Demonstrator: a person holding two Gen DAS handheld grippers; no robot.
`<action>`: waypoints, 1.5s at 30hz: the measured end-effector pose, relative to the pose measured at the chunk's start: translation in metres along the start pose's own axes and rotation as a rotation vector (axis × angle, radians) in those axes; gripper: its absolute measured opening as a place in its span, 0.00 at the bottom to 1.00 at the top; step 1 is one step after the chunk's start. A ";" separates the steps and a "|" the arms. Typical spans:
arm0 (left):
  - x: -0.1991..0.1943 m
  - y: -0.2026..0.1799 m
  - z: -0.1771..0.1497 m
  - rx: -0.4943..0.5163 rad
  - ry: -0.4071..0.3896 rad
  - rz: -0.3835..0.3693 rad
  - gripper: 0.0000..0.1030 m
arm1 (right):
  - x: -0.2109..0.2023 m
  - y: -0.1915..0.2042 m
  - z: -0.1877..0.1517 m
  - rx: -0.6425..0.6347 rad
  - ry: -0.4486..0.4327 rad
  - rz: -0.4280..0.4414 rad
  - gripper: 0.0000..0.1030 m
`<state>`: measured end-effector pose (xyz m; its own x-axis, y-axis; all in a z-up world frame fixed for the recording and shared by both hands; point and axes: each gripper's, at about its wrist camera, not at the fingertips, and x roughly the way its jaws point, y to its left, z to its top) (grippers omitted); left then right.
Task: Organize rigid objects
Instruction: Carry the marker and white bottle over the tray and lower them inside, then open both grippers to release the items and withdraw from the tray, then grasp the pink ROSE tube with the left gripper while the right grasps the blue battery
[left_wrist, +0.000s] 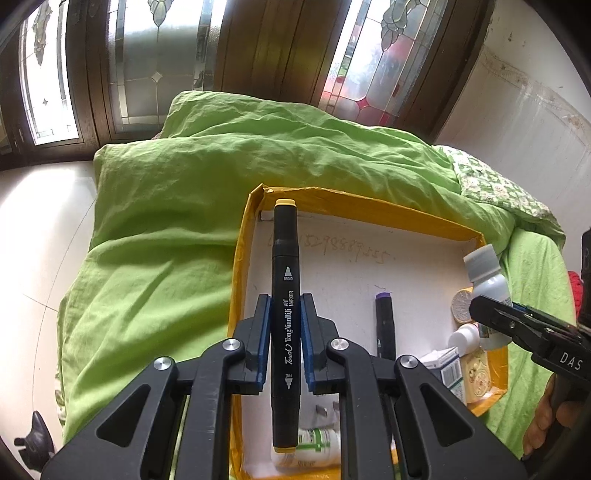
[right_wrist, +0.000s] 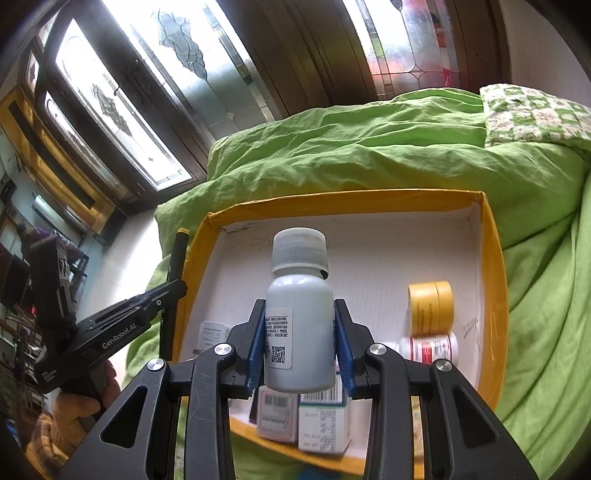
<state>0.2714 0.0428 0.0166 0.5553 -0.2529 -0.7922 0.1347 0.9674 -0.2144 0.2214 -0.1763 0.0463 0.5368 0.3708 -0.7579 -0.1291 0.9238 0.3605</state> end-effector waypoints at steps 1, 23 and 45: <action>0.004 -0.001 0.000 0.005 0.004 0.003 0.12 | 0.004 0.000 0.002 -0.009 0.007 -0.006 0.30; 0.023 -0.013 -0.015 0.088 0.004 0.089 0.18 | 0.058 -0.027 -0.001 -0.054 0.092 -0.107 0.36; -0.114 -0.027 -0.181 -0.029 -0.026 0.070 0.69 | -0.051 -0.019 -0.099 0.114 0.083 0.018 0.64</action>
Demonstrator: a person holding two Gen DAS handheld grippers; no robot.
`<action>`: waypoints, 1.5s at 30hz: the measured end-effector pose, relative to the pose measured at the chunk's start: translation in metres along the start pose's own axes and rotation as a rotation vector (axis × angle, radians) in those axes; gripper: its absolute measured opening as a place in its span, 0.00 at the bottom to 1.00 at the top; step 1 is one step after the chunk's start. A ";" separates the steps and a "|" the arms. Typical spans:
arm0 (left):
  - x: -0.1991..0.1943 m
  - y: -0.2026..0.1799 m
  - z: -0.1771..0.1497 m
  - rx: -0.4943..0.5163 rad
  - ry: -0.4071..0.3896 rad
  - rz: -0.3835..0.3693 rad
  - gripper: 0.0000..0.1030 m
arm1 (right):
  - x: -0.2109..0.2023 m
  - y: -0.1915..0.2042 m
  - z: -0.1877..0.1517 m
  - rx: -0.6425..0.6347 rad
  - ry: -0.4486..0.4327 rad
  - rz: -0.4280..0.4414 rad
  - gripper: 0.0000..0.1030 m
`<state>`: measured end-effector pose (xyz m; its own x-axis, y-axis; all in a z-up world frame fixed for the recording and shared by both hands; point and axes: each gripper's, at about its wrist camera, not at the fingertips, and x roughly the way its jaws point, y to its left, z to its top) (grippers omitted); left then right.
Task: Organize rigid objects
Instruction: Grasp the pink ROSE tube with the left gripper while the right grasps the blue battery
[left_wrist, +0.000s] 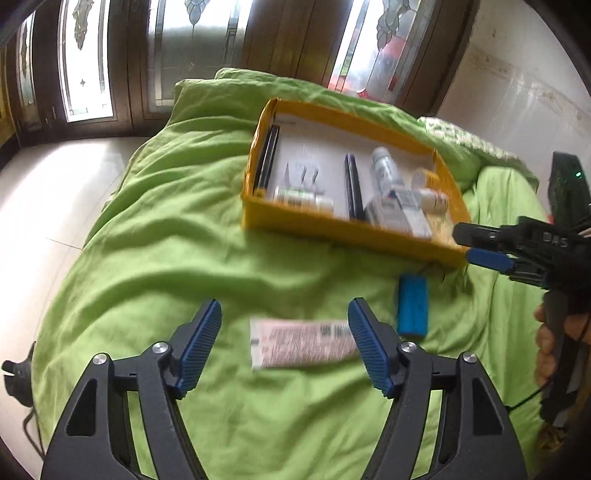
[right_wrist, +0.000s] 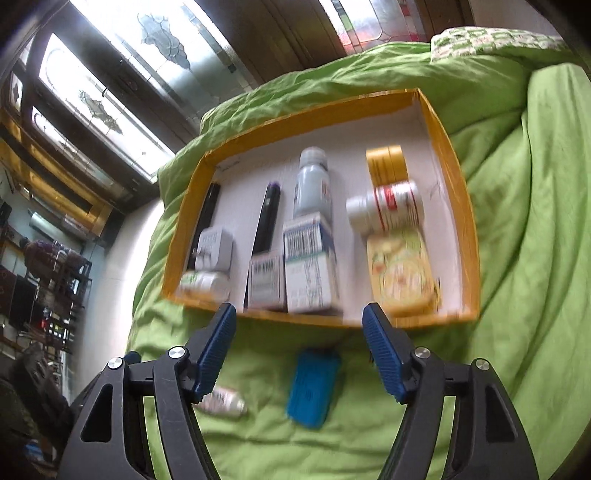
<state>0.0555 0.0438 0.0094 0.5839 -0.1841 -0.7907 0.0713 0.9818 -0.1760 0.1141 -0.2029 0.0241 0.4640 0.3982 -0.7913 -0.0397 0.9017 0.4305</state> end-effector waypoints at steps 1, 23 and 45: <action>-0.002 -0.005 -0.004 0.027 0.003 0.007 0.69 | -0.002 -0.001 -0.008 -0.003 0.012 0.003 0.64; 0.071 -0.061 -0.008 0.634 0.333 -0.063 0.58 | 0.009 -0.044 -0.062 0.074 0.141 -0.029 0.64; 0.044 -0.003 -0.028 -0.078 0.287 -0.226 0.11 | 0.071 -0.008 -0.045 -0.019 0.195 0.006 0.34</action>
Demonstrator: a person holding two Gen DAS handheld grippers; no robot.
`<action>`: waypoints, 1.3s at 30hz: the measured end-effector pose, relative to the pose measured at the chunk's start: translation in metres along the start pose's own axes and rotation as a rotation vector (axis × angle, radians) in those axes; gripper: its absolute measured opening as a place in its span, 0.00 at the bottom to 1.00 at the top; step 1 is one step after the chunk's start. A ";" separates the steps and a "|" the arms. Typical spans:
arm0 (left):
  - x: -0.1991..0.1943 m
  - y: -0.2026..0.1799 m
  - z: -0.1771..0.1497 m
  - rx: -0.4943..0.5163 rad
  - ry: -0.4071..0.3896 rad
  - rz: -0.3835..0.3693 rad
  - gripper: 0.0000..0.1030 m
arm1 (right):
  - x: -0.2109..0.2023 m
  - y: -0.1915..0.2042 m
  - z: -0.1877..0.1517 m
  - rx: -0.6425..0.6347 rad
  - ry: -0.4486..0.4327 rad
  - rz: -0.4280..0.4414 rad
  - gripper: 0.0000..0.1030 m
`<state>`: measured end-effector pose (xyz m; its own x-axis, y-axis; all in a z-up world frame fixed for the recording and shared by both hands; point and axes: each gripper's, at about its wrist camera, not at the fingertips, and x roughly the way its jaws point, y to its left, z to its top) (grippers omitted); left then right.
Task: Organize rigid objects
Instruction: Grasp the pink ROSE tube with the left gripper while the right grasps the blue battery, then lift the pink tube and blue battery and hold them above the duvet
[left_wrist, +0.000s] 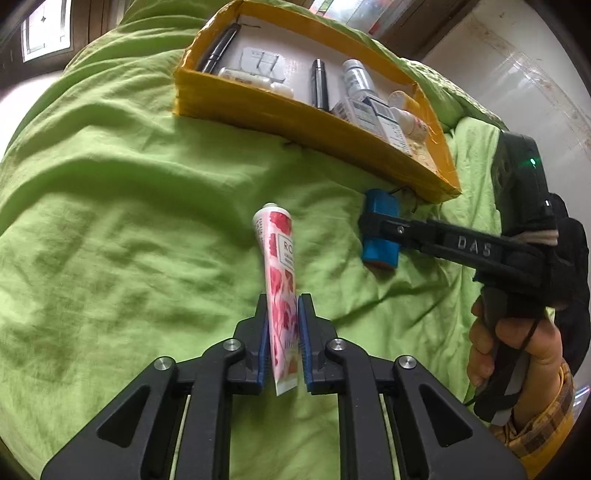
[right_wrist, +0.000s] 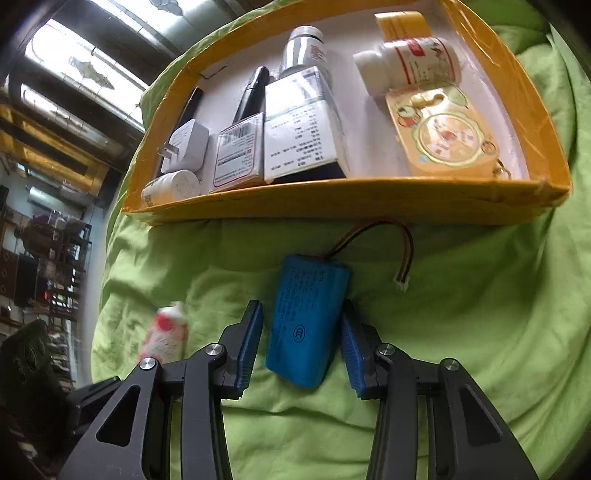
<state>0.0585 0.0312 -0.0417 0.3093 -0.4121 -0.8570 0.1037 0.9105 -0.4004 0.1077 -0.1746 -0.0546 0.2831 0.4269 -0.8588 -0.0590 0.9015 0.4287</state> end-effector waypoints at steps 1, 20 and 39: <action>0.001 0.001 0.001 0.000 -0.003 0.006 0.11 | 0.001 0.001 -0.001 -0.020 -0.002 -0.015 0.33; 0.006 0.002 0.011 0.052 -0.072 0.048 0.16 | -0.020 0.015 -0.047 -0.041 0.065 0.016 0.25; 0.008 -0.011 0.011 0.092 -0.122 0.083 0.09 | -0.030 0.040 -0.055 -0.150 0.000 -0.012 0.15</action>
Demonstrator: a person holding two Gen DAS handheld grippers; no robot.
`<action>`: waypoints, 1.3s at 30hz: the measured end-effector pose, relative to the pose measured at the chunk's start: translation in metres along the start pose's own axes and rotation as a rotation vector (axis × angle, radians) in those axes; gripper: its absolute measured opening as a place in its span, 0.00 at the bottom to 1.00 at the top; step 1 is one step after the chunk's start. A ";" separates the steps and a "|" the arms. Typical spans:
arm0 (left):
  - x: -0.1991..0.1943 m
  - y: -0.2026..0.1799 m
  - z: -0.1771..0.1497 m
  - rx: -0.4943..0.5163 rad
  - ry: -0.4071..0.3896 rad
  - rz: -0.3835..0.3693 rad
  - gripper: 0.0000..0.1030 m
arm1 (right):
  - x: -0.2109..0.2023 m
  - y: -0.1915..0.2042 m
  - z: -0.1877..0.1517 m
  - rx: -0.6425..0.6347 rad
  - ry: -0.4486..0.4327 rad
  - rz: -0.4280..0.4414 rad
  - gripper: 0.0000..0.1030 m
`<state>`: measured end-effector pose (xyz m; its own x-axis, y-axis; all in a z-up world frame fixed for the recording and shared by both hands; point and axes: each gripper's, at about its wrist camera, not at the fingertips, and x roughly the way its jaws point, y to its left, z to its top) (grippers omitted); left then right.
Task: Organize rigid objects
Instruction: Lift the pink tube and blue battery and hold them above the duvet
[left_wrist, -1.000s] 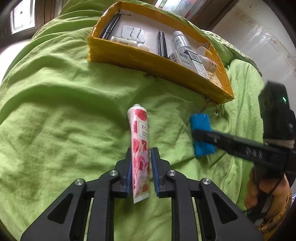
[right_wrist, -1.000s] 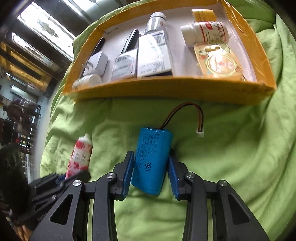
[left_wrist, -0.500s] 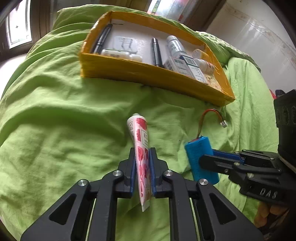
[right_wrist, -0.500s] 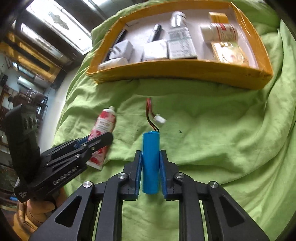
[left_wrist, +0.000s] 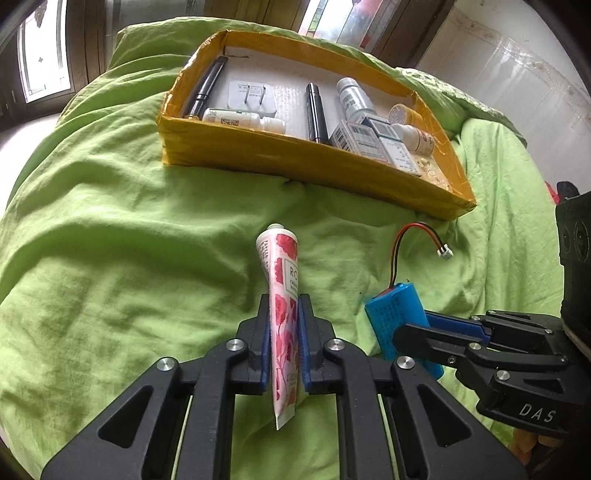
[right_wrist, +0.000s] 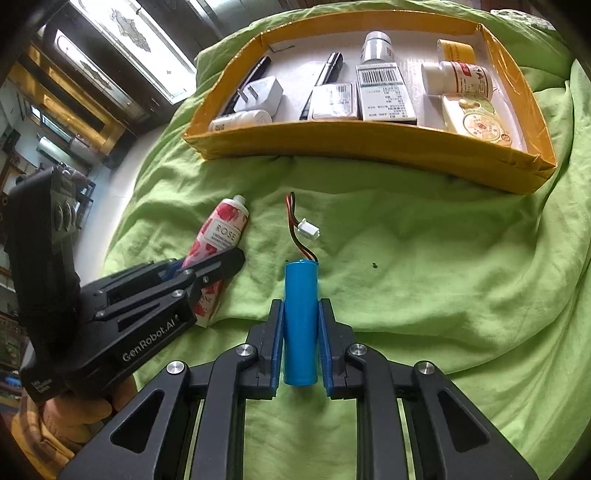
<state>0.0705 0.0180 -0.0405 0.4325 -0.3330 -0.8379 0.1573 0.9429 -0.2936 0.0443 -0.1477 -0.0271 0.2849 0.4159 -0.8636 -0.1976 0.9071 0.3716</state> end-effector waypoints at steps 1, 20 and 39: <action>-0.003 0.001 0.000 -0.014 -0.008 -0.008 0.09 | -0.003 0.000 0.000 0.000 -0.006 0.009 0.15; -0.024 -0.003 -0.006 -0.031 -0.061 0.042 0.09 | -0.033 -0.011 -0.003 0.035 -0.077 0.041 0.15; -0.023 0.001 -0.007 -0.016 -0.065 0.077 0.09 | -0.021 -0.009 -0.003 0.028 -0.059 0.025 0.15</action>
<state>0.0547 0.0269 -0.0251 0.4995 -0.2590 -0.8267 0.1078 0.9654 -0.2373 0.0374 -0.1651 -0.0129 0.3350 0.4407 -0.8328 -0.1791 0.8975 0.4029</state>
